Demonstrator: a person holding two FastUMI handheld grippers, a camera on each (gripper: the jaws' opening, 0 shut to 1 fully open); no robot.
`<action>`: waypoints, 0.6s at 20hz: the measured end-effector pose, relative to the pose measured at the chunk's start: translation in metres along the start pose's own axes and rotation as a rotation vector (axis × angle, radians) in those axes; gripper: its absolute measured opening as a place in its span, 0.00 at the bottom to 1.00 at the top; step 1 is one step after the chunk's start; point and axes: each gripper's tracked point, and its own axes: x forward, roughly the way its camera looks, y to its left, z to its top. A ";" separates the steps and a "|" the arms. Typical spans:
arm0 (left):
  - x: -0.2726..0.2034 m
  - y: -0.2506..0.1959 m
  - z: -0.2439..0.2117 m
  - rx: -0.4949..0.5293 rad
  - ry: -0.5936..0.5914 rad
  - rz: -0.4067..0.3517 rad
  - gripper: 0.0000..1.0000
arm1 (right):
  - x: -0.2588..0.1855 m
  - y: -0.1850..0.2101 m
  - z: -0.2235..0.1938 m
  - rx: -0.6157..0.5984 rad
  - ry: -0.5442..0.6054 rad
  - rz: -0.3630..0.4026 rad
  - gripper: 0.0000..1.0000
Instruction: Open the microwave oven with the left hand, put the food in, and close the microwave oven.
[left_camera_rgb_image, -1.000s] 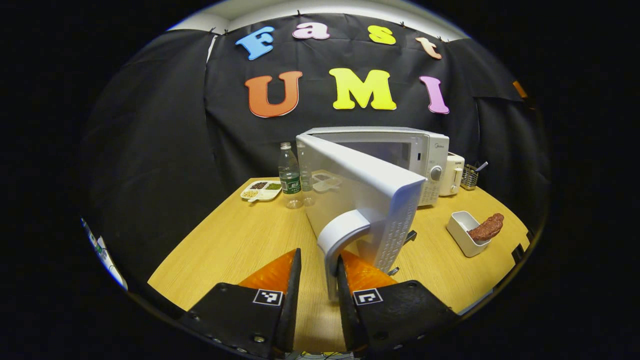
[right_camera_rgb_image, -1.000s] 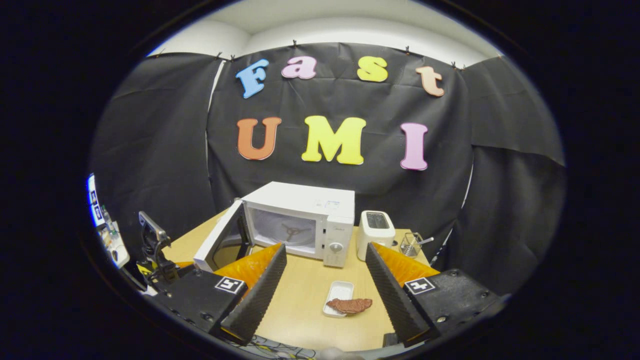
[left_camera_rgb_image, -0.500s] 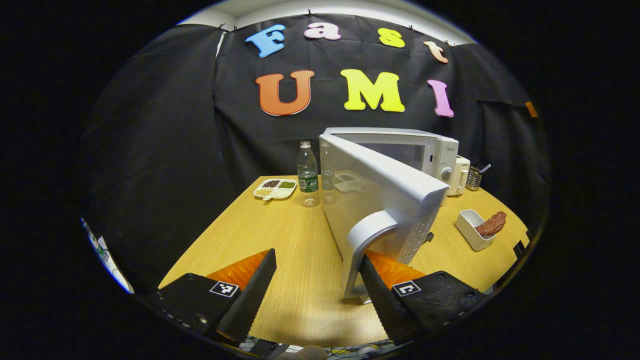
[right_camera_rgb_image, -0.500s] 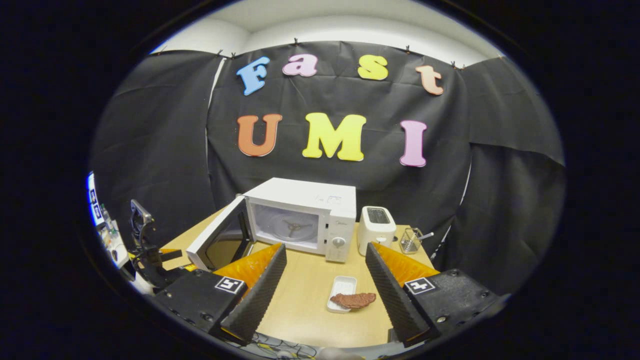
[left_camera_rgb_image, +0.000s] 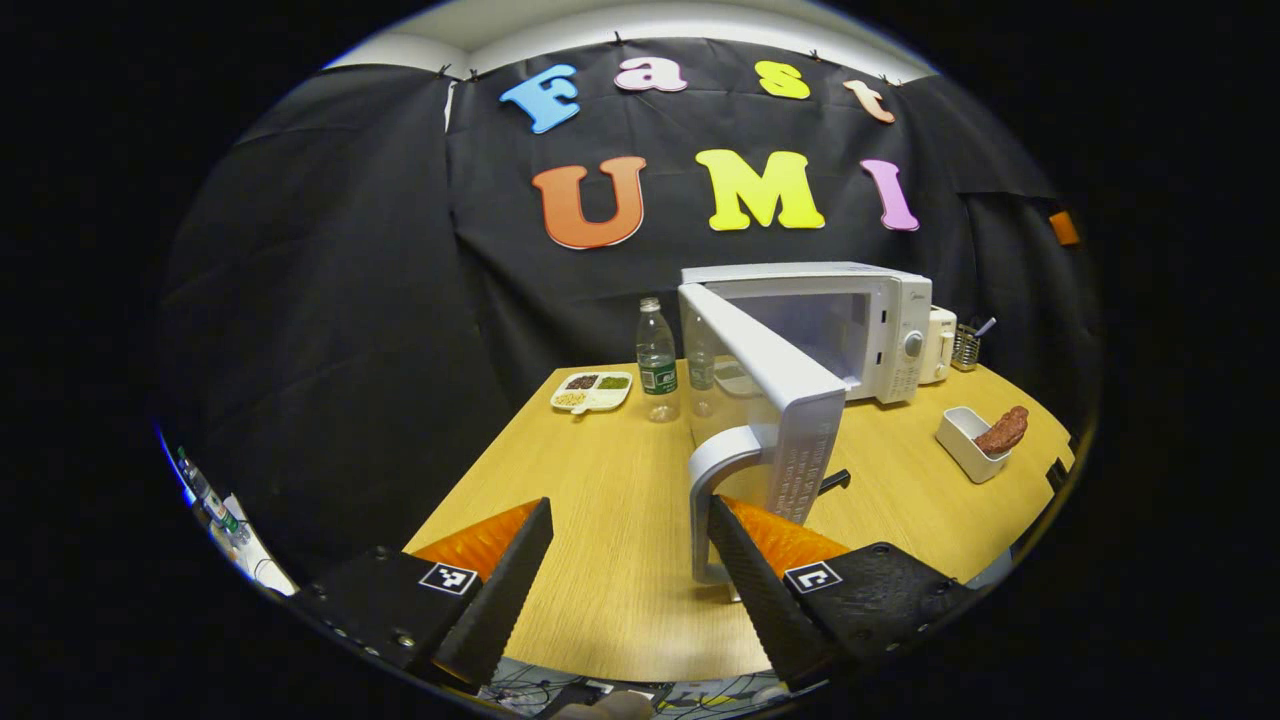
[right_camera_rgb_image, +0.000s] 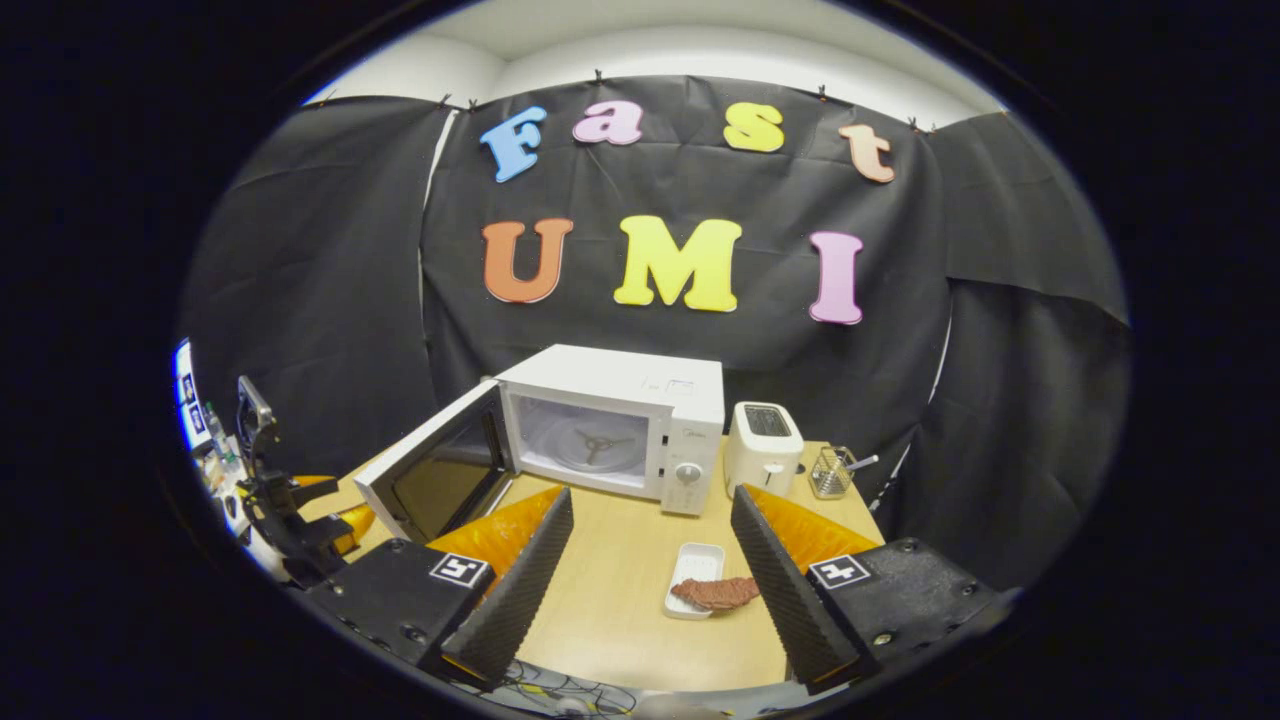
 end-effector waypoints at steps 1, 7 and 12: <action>-0.002 0.005 0.000 0.003 -0.002 0.014 0.96 | 0.003 0.000 -0.005 -0.003 0.008 0.005 1.00; -0.031 0.011 0.012 -0.003 -0.013 0.044 0.96 | 0.014 -0.027 -0.045 0.028 0.066 -0.003 1.00; -0.066 -0.023 0.064 -0.055 -0.073 -0.011 0.96 | 0.025 -0.058 -0.107 0.105 0.146 -0.009 1.00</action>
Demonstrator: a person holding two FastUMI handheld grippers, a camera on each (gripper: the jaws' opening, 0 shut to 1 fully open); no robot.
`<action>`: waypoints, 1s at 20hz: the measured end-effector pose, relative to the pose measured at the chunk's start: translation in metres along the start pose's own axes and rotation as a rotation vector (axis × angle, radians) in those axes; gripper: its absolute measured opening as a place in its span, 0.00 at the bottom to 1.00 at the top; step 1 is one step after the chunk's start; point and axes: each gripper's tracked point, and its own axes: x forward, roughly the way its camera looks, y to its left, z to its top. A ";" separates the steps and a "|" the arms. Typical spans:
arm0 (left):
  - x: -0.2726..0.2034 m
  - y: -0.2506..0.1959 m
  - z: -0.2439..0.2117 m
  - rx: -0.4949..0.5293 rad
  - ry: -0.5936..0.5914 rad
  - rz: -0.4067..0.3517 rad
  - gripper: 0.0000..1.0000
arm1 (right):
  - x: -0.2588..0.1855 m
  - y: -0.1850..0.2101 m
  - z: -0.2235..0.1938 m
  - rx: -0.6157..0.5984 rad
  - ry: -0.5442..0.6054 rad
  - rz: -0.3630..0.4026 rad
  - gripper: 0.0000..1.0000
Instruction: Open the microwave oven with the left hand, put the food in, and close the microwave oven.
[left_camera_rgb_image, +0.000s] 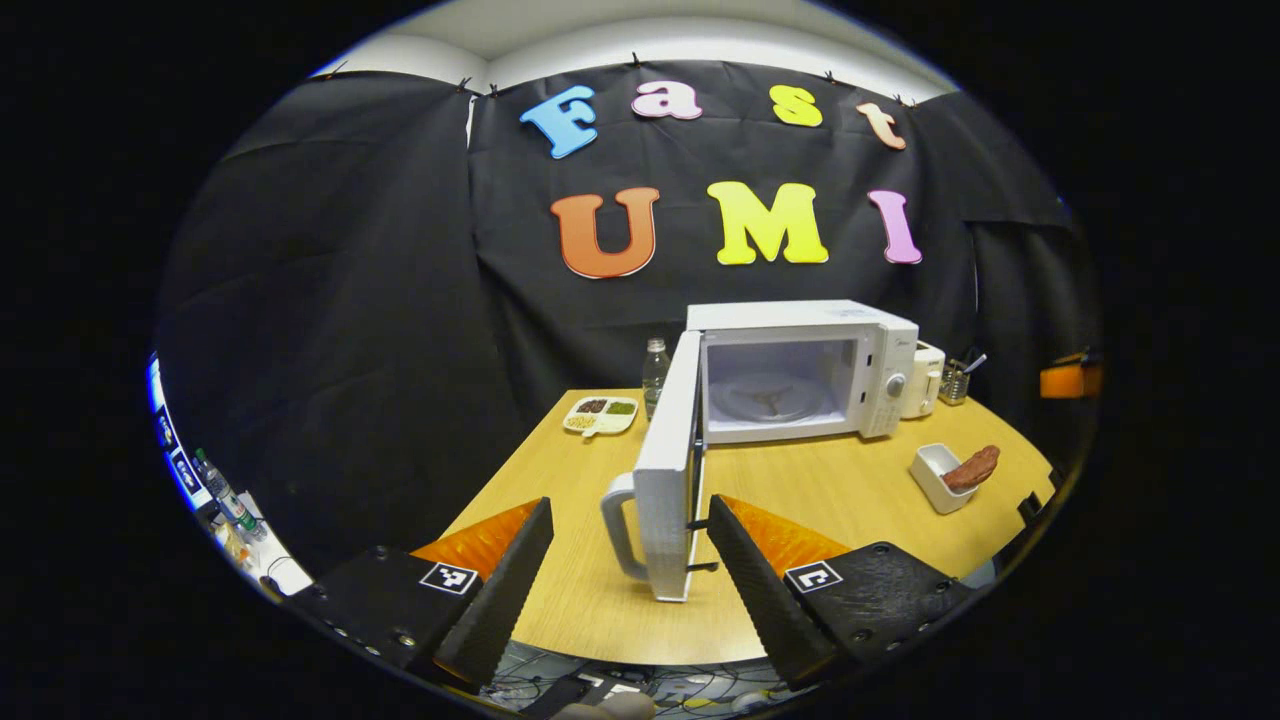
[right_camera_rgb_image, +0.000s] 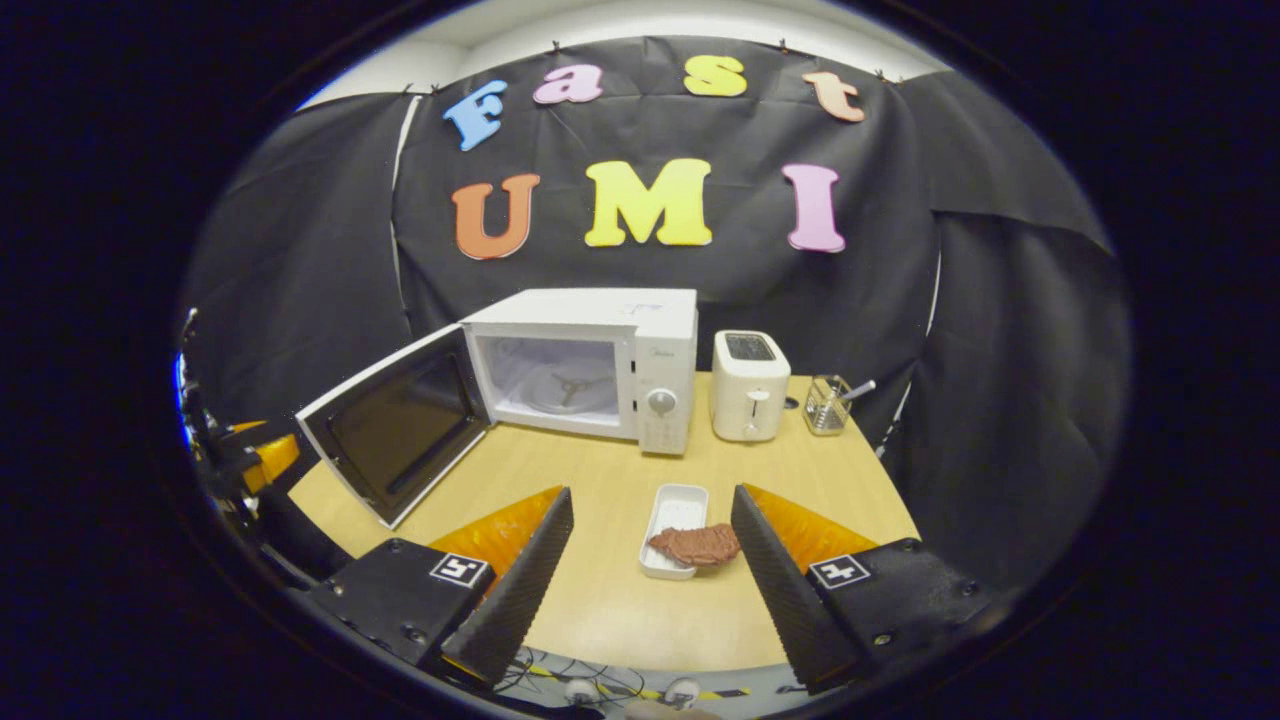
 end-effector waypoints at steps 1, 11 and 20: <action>-0.003 -0.011 0.013 -0.016 -0.018 -0.019 0.96 | 0.007 -0.009 -0.017 0.011 0.025 -0.003 1.00; -0.016 -0.107 0.128 -0.014 -0.150 -0.086 0.96 | 0.108 -0.061 -0.120 0.225 0.241 0.134 0.96; -0.015 -0.174 0.158 0.026 -0.135 -0.032 0.95 | 0.166 -0.064 -0.105 0.432 0.344 0.388 0.58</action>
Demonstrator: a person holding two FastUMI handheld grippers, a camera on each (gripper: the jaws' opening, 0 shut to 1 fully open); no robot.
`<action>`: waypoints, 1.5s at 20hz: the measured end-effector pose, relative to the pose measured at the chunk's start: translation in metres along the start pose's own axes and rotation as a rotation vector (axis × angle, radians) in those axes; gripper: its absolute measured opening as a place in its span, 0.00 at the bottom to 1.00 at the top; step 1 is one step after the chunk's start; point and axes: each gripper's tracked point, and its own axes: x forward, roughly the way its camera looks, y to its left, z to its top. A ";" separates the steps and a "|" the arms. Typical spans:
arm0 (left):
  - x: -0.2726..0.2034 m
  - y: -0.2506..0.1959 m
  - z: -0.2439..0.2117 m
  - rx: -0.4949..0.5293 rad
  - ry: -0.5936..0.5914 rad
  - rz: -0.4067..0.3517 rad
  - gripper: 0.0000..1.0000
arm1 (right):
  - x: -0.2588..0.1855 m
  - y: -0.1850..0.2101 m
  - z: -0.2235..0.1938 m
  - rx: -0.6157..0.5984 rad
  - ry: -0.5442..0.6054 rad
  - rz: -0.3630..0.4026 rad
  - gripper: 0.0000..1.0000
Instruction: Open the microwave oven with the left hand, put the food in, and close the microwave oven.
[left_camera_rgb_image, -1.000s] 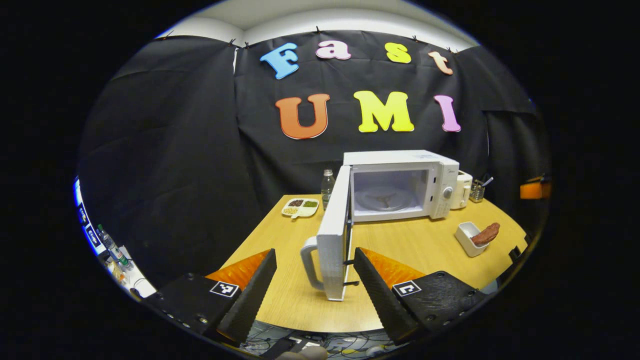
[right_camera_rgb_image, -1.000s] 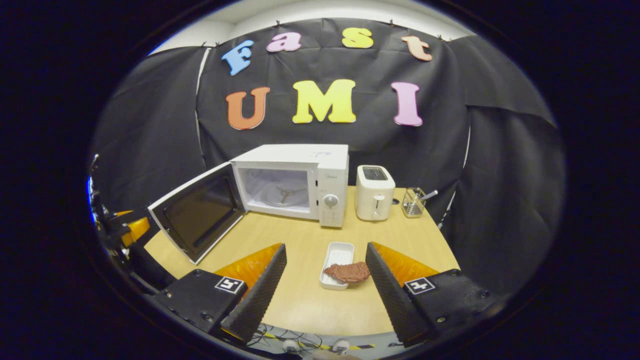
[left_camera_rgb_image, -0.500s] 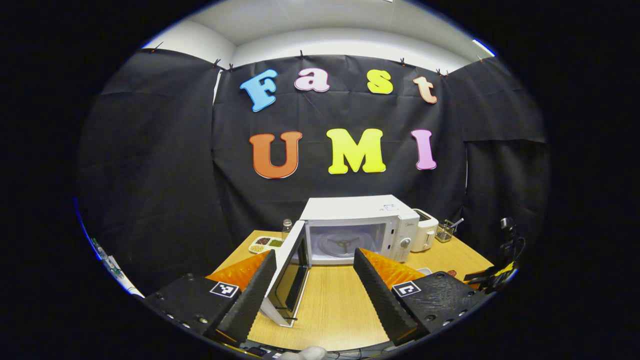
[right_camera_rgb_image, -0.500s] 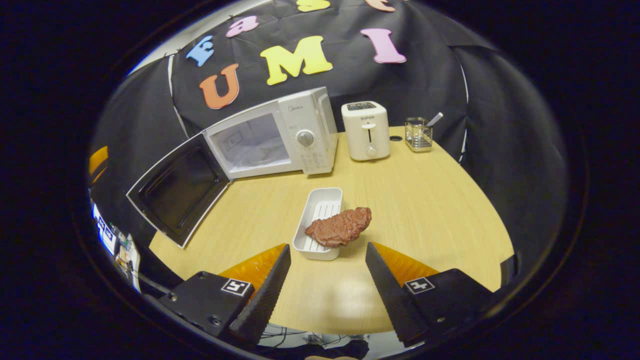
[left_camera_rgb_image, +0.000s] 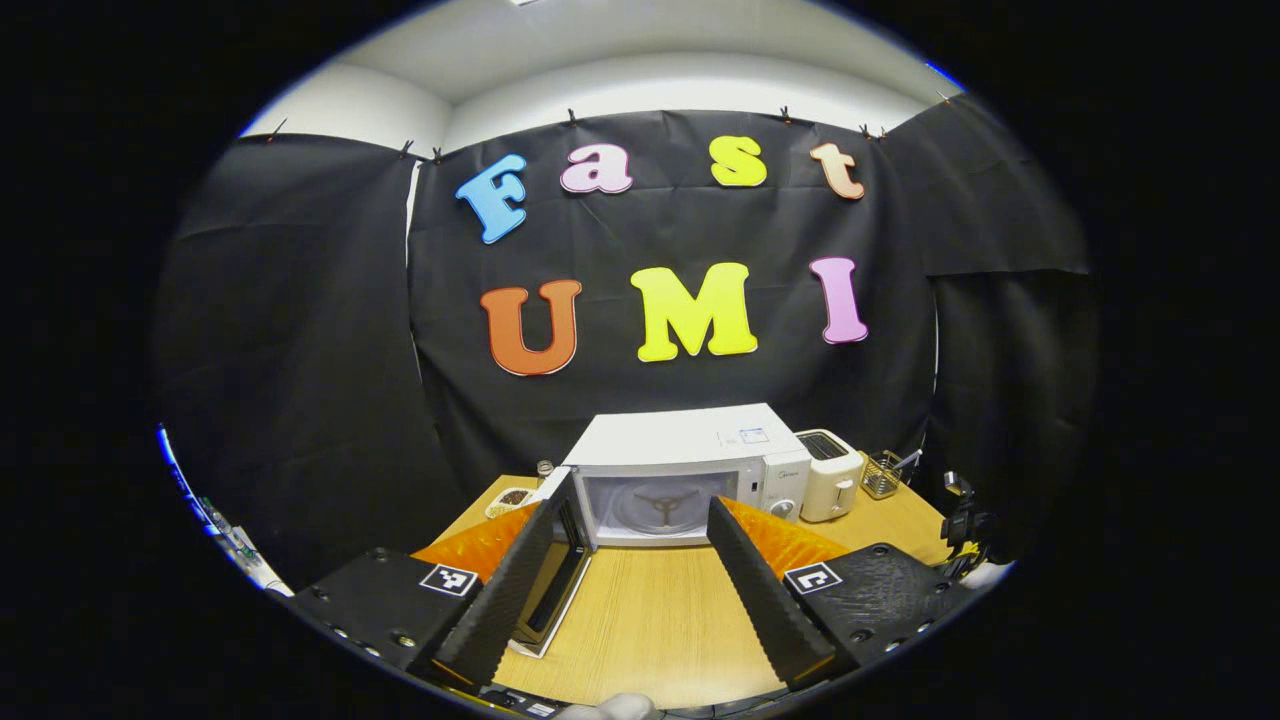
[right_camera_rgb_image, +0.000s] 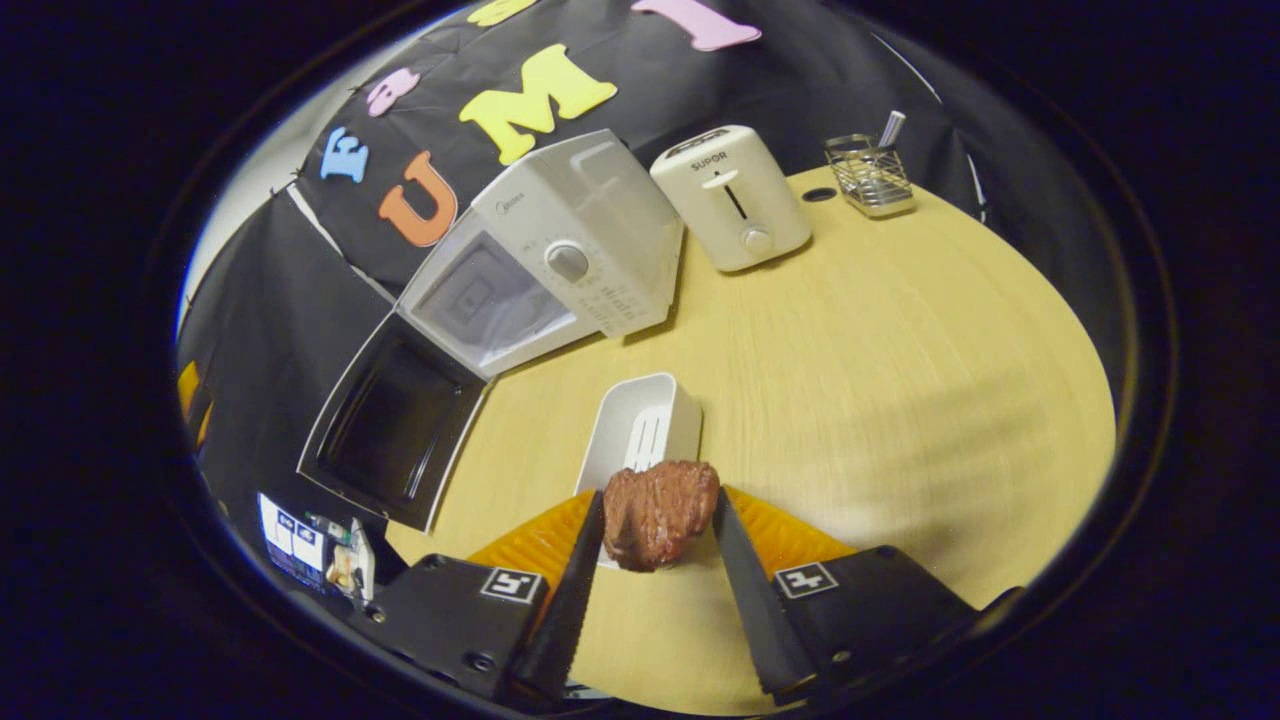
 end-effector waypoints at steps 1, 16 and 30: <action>0.001 -0.006 0.002 -0.006 0.004 0.007 0.95 | 0.002 0.001 0.002 0.001 0.011 0.023 0.45; 0.007 -0.008 0.004 -0.036 0.013 0.039 0.95 | -0.031 0.067 0.059 -0.018 0.013 0.230 0.16; 0.022 0.082 -0.029 -0.015 0.095 -0.120 0.95 | 0.099 0.238 0.116 0.140 -0.362 0.196 0.16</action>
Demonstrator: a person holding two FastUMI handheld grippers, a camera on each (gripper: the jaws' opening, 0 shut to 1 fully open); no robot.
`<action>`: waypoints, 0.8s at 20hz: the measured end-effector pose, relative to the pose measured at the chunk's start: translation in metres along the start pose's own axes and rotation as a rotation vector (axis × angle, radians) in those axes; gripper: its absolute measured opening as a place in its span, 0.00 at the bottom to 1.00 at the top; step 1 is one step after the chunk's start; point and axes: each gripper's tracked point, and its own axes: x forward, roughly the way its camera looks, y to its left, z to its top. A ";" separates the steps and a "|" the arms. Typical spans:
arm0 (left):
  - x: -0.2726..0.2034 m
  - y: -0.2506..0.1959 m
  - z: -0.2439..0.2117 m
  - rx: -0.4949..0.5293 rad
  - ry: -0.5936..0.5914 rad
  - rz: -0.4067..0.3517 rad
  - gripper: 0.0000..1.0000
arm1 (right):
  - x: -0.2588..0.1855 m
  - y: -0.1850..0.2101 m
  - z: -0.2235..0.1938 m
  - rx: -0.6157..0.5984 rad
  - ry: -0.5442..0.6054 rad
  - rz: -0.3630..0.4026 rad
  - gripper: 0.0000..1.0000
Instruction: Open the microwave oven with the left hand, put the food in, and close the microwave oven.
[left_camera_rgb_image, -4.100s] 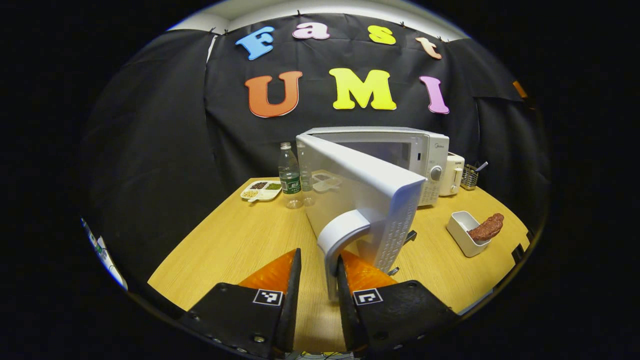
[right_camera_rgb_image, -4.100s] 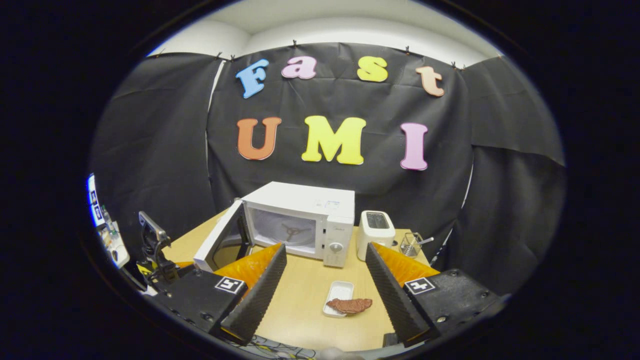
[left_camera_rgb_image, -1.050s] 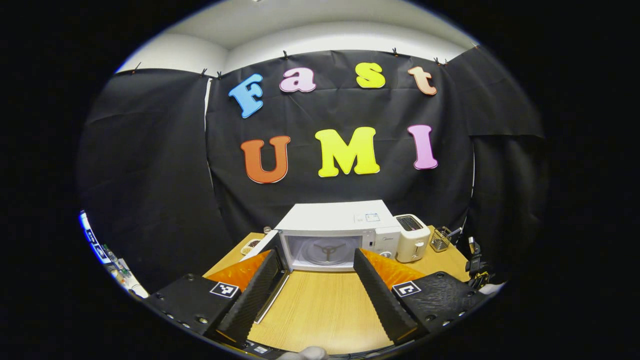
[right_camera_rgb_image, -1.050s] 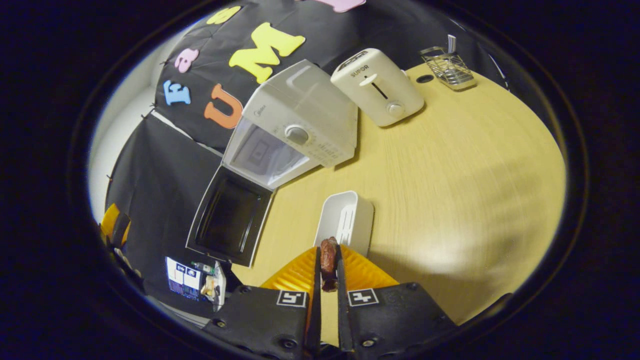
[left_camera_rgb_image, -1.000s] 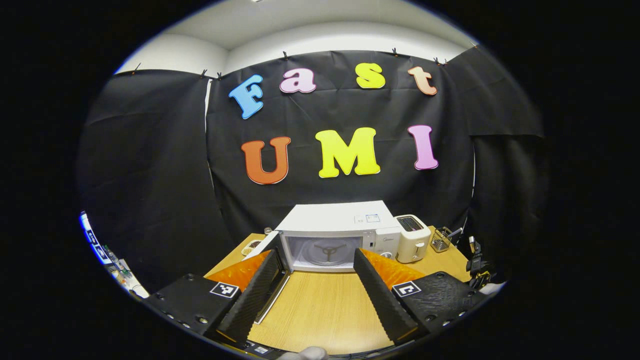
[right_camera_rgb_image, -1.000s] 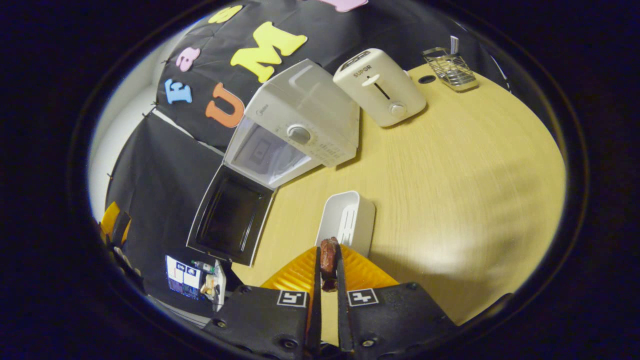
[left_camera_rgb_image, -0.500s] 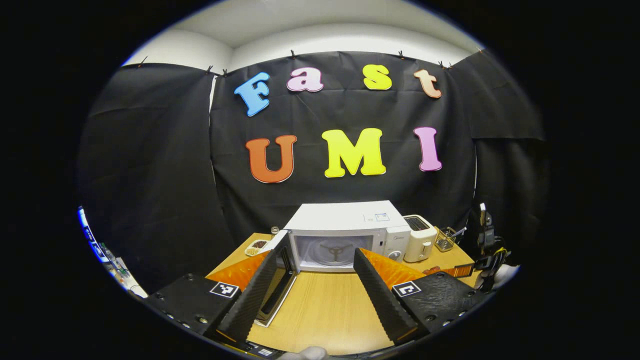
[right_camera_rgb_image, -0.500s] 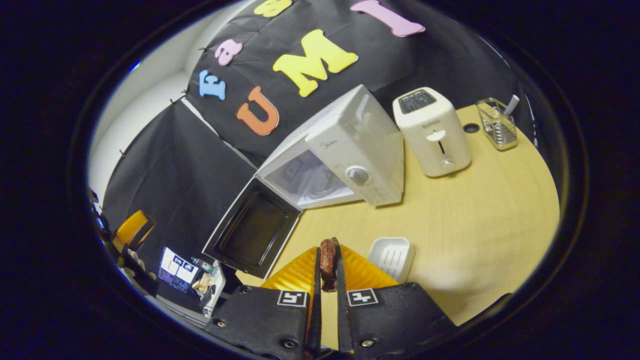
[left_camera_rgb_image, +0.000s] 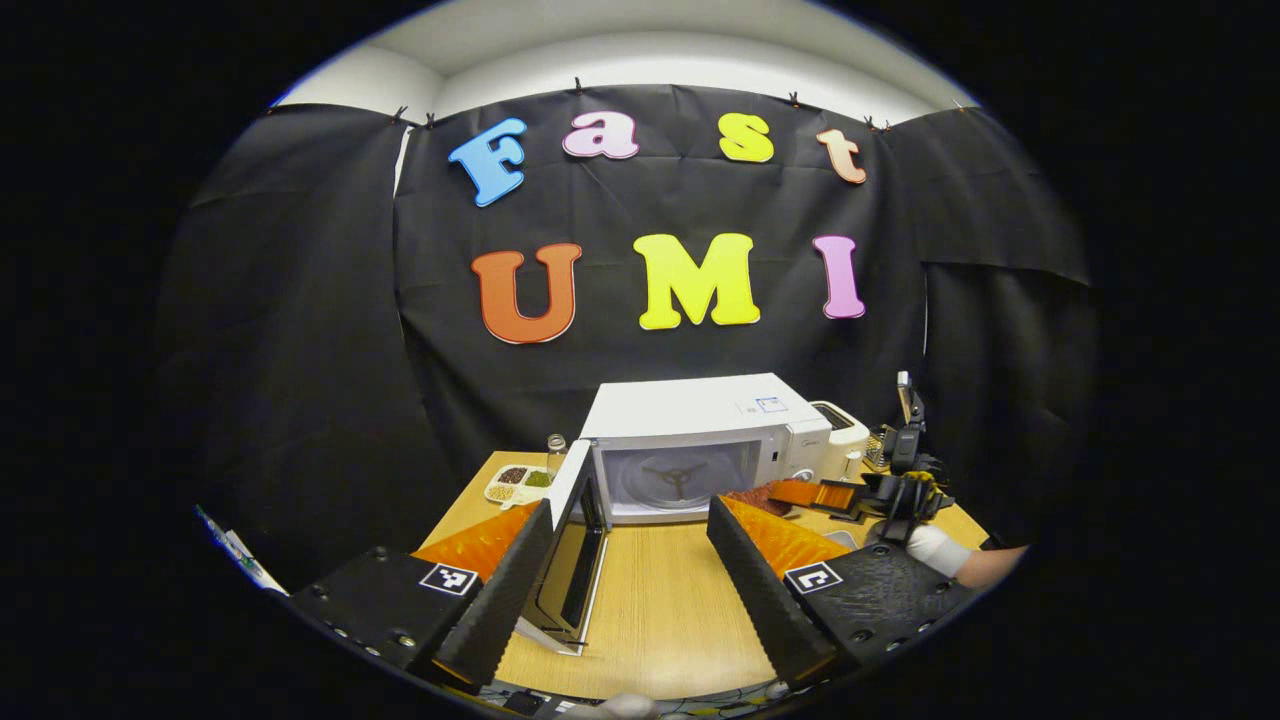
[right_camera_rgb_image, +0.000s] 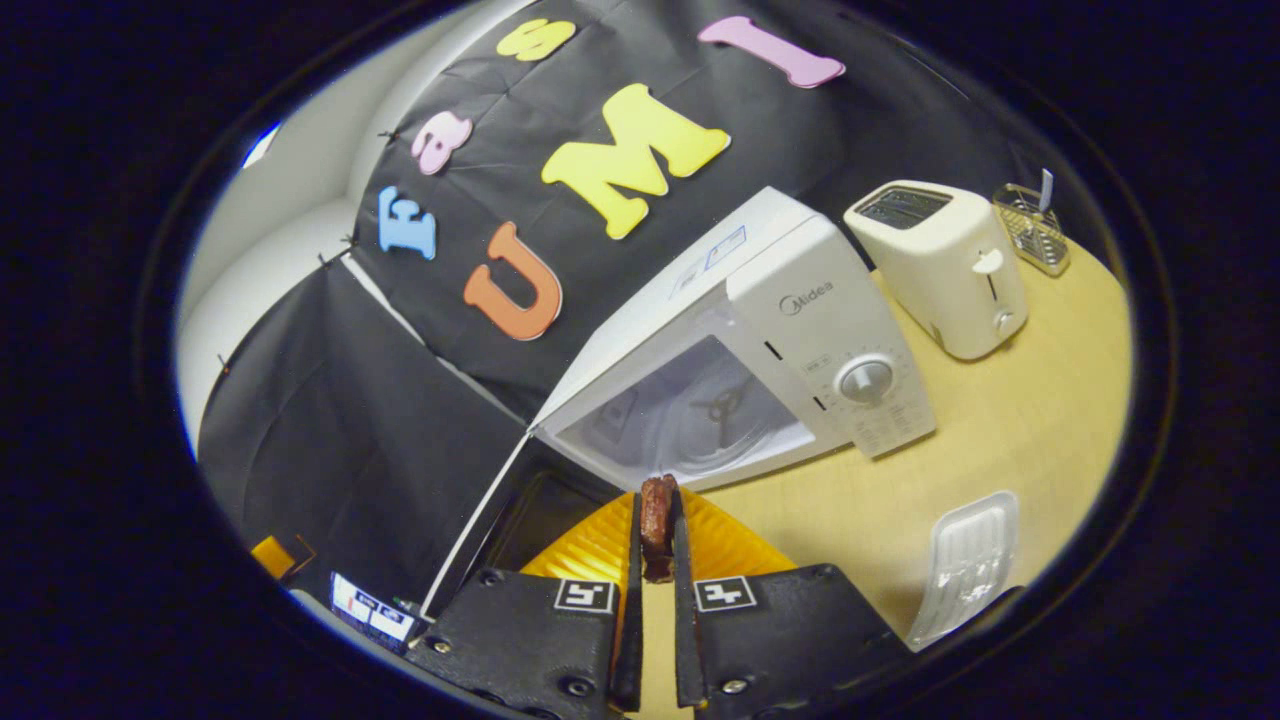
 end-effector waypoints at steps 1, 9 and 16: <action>0.001 0.005 -0.001 0.004 0.005 -0.009 0.95 | 0.015 0.007 -0.003 0.019 -0.037 -0.012 0.16; 0.006 0.033 -0.021 0.059 0.039 -0.043 0.96 | 0.122 0.018 -0.029 0.285 -0.252 -0.078 0.16; 0.011 0.044 -0.036 0.091 0.065 -0.053 0.96 | 0.187 -0.024 -0.012 0.364 -0.400 -0.226 0.16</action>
